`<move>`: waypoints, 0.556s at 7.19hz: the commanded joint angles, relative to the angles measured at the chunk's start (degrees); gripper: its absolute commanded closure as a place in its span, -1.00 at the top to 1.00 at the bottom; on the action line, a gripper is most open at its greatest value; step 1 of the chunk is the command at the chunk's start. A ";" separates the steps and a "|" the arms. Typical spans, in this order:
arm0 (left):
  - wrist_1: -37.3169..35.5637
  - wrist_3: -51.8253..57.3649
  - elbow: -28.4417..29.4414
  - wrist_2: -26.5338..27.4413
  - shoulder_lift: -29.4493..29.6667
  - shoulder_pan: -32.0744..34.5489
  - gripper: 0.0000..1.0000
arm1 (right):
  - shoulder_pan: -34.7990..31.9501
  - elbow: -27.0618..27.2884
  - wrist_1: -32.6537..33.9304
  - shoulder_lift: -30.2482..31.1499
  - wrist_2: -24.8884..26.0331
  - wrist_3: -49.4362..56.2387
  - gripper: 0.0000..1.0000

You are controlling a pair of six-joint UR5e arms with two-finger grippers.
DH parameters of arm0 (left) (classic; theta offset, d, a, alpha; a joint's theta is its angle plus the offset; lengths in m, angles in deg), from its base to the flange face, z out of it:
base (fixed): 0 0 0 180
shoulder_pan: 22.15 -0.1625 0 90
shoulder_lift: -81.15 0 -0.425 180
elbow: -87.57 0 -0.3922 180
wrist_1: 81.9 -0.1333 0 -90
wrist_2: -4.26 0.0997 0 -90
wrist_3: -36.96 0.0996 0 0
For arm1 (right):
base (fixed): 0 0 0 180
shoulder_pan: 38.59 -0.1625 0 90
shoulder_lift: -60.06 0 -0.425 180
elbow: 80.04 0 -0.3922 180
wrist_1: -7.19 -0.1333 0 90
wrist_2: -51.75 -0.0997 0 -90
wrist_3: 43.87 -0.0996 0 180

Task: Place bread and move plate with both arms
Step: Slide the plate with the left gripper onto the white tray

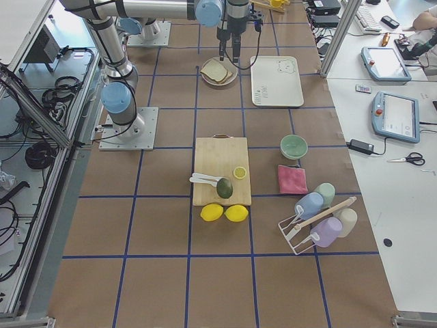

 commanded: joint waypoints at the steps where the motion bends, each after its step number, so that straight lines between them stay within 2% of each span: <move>1: 0.43 -6.47 4.72 -5.88 0.75 -2.21 -1.00 | 0.00 0.00 0.64 -0.04 -0.02 0.00 1.00; 3: 0.60 -6.57 6.93 -13.71 0.84 -8.53 -1.00 | 0.00 0.00 0.73 -0.04 -0.28 -0.61 1.00; 4: 0.52 -5.70 8.50 -16.44 1.89 -9.34 -1.00 | 0.00 0.00 0.73 -0.04 -0.20 -0.62 1.00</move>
